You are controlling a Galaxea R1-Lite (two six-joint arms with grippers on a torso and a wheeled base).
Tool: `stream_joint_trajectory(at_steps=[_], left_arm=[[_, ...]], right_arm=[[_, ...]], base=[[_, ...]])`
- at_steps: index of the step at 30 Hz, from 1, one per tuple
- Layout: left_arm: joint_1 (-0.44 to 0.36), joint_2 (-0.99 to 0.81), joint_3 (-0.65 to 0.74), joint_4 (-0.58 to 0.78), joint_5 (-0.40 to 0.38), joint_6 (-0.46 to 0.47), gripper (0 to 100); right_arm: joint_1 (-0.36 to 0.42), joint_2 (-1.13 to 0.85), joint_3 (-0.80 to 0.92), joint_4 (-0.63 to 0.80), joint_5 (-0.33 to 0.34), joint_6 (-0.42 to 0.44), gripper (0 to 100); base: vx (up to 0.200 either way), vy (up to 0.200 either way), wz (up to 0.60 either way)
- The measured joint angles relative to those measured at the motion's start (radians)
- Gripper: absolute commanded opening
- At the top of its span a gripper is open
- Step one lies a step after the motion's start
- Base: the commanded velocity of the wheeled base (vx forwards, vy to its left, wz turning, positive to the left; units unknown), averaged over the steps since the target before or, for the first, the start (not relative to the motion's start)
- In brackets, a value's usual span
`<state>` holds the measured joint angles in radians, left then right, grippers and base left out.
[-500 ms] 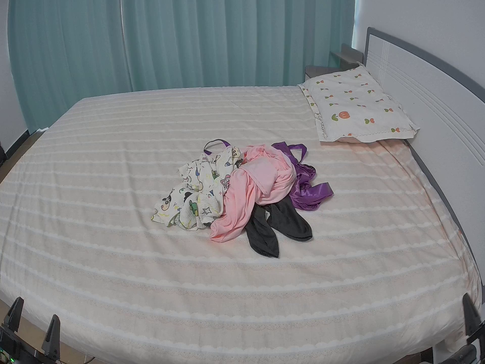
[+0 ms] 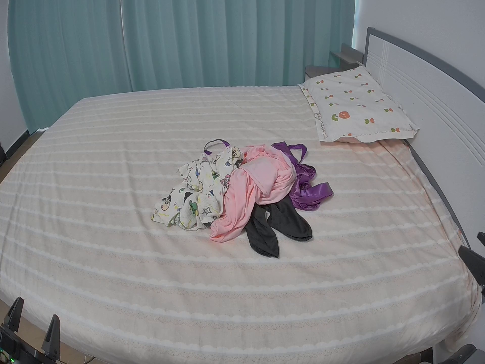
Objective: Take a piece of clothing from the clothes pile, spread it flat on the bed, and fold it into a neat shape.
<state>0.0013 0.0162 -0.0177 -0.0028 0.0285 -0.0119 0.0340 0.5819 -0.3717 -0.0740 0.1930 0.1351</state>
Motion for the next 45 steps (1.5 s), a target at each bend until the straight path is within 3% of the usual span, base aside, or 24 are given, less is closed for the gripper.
stream_joint_trajectory(at_steps=[7,14,23,30,39,45], left_arm=[[0.000,0.000,0.000,0.000,0.000,0.000,100],[-0.001,0.000,0.000,0.000,0.000,0.000,100],[0.000,0.000,0.000,0.000,0.000,0.000,100],[0.000,0.000,0.000,0.000,0.000,0.000,100],[0.000,0.000,0.000,0.000,0.000,0.000,100],[0.000,0.000,0.000,0.000,0.000,0.000,100]], right_arm=[[0.048,0.344,-0.021,-0.157,0.026,0.044,100],[0.118,0.690,-0.083,-0.293,0.000,0.137,100],[0.238,1.141,-0.236,-0.495,-0.118,0.318,100],[0.325,1.448,-0.453,-0.591,-0.232,0.471,100],[0.392,1.697,-0.653,-0.624,-0.313,0.537,100],[0.420,1.789,-0.736,-0.649,-0.328,0.561,100]], base=[[0.000,0.000,0.00],[0.000,0.000,0.00],[0.000,0.000,0.00],[0.000,0.000,0.00],[0.000,0.000,0.00],[0.000,0.000,0.00]])
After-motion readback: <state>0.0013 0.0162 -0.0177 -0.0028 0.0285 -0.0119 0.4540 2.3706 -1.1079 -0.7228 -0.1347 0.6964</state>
